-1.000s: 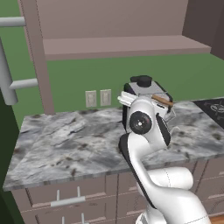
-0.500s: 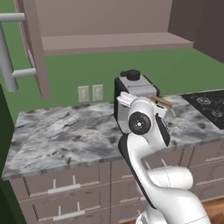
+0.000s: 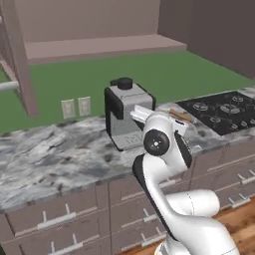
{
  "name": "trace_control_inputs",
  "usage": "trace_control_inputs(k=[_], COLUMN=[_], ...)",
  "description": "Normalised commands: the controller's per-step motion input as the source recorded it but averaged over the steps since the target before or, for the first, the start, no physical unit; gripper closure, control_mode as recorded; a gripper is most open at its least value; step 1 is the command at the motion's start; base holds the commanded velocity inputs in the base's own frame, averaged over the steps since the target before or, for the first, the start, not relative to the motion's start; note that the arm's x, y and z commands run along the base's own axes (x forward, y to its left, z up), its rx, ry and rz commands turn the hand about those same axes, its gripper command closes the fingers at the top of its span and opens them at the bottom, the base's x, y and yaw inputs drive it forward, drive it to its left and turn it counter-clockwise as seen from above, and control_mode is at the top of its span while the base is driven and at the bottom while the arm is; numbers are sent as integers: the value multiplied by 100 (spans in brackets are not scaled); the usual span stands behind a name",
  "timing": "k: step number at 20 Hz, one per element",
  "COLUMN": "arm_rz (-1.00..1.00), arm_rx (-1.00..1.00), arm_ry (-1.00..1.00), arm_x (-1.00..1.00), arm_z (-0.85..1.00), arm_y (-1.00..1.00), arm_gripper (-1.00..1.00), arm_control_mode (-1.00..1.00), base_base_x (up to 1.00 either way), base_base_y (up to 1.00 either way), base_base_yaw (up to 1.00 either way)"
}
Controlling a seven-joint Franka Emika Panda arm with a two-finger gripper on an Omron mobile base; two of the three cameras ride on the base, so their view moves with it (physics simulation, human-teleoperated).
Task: Open the cabinet, pick the kettle from the cabinet, and place it in the sink.
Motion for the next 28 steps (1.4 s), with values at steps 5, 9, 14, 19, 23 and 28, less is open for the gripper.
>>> trace_control_inputs(k=[5,9,14,19,23,28], arm_rz=[0,0,0,0,0,0], arm_rx=[0,0,0,0,0,0], arm_ry=[0,0,0,0,0,0], arm_x=[0,0,0,0,0,0], arm_z=[0,0,0,0,0,0], arm_y=[0,0,0,0,0,0], arm_gripper=[100,100,100,100,100,100], arm_control_mode=[100,100,100,100,100,100], base_base_x=[-9,0,1,3,0,3], base_base_y=[0,0,0,0,0,5], base_base_yaw=[-73,-83,-94,-92,-97,-97])
